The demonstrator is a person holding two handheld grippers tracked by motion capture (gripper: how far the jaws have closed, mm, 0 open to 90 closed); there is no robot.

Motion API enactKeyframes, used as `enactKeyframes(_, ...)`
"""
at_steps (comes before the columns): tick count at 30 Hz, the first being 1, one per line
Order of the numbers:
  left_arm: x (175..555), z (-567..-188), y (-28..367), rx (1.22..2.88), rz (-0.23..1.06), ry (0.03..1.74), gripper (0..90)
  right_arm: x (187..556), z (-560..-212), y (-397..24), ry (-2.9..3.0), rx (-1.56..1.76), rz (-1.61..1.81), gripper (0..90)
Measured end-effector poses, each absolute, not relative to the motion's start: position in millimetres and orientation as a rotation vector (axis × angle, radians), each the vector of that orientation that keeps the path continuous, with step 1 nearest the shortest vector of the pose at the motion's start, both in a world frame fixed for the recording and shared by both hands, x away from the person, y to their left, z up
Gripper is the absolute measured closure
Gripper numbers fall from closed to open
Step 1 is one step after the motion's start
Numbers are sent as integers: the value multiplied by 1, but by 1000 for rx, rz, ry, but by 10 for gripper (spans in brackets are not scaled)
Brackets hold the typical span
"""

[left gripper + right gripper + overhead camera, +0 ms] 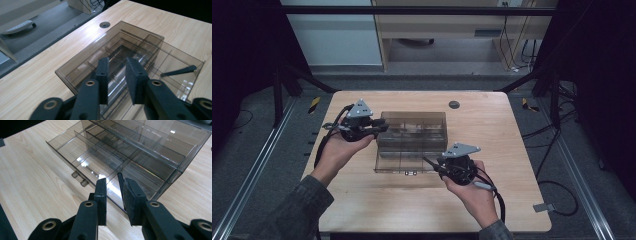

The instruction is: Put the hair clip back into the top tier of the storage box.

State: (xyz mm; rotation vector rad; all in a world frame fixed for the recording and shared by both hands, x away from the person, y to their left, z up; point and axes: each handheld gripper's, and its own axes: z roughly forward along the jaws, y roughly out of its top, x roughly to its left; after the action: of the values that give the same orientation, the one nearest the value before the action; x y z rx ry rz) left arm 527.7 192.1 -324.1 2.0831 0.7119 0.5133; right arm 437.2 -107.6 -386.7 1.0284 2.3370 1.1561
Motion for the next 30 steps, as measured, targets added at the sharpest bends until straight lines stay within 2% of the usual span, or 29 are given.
enactKeyframes(6, 538, -319, 192, 2048, 508, 758, 892, 432, -388, -104, 2323, 1025, 1177, 738)
enactKeyframes(14, 545, -319, 185, 2084, 540, 742, 896, 425, -395, -98, 2311, 1023, 1199, 750)
enactKeyframes(30, 551, -328, 169, 2103, 528, 735, 896, 410, -405, -88, 2251, 1009, 1220, 895)
